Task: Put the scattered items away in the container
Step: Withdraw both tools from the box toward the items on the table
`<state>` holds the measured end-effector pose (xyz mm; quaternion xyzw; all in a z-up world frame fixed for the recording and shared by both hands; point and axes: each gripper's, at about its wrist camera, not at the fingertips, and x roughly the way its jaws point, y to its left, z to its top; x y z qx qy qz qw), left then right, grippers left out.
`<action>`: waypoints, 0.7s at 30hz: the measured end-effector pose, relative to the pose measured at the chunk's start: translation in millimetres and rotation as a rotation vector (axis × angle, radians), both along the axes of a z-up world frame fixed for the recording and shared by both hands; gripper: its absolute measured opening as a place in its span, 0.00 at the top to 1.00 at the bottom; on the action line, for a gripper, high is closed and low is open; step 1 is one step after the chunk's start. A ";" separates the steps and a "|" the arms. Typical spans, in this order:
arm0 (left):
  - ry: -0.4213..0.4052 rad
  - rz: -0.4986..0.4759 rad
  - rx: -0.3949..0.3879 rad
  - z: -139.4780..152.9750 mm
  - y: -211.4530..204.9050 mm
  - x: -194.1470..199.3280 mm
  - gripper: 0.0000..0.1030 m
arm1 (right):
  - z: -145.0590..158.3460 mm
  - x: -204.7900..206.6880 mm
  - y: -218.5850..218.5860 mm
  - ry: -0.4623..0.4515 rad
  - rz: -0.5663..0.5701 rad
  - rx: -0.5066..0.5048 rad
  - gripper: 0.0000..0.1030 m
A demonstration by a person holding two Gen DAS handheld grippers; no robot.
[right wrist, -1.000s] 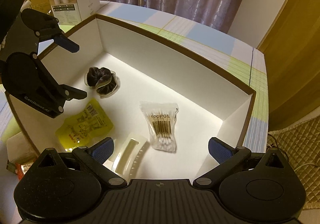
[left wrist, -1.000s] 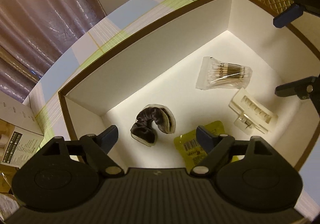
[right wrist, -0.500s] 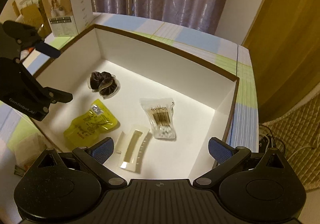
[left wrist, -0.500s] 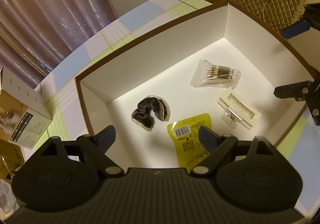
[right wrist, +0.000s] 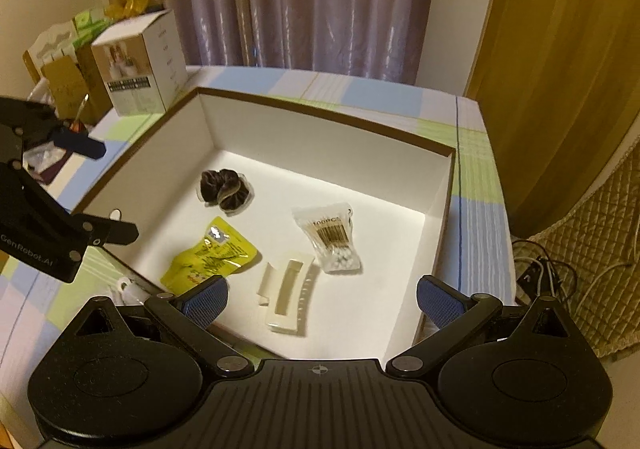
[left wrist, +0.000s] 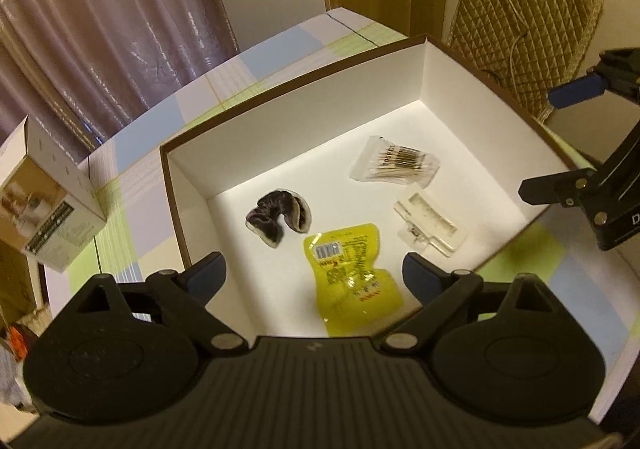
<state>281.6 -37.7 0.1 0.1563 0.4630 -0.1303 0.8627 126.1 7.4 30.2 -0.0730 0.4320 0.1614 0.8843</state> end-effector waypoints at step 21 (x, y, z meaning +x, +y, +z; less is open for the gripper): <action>0.012 0.233 -0.096 -16.3 51.1 -117.5 0.05 | -36.3 -102.8 10.2 0.001 0.068 0.071 0.00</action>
